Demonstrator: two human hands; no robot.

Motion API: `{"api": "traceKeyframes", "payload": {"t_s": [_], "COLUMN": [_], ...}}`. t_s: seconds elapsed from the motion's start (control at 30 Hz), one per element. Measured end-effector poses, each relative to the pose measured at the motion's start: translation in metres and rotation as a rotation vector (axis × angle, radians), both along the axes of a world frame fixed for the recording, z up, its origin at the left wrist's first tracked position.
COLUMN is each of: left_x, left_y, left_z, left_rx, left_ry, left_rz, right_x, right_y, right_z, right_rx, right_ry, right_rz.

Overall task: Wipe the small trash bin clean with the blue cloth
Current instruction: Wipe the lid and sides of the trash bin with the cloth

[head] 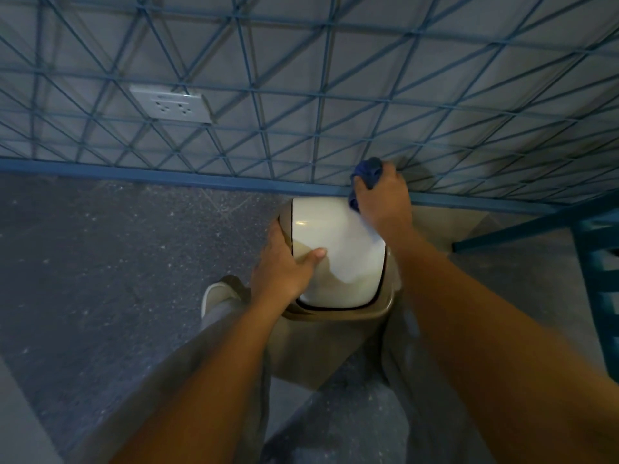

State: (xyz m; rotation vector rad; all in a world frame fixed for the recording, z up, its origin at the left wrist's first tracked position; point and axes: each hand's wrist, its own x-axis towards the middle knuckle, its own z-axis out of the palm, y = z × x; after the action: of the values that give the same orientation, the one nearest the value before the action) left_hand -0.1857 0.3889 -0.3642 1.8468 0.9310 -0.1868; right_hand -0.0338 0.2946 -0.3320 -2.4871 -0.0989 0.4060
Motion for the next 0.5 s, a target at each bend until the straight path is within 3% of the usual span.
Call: {"api": "traceKeyframes", "payload": {"t_s": [0.4,0.5], "left_x": [0.002,0.003], "left_y": [-0.001,-0.001], "left_z": [0.005,0.008], "left_rx": [0.028,0.035], "left_ry": [0.054,0.057], "left_rz": [-0.052,-0.052], "right_x": [-0.023,-0.009], "right_y": [0.005,-0.013], "right_z": [-0.003,-0.004], "right_rx": [0.126,0.133], "right_ry": [-0.1,-0.086], "right_rz": [0.329,0.283]}}
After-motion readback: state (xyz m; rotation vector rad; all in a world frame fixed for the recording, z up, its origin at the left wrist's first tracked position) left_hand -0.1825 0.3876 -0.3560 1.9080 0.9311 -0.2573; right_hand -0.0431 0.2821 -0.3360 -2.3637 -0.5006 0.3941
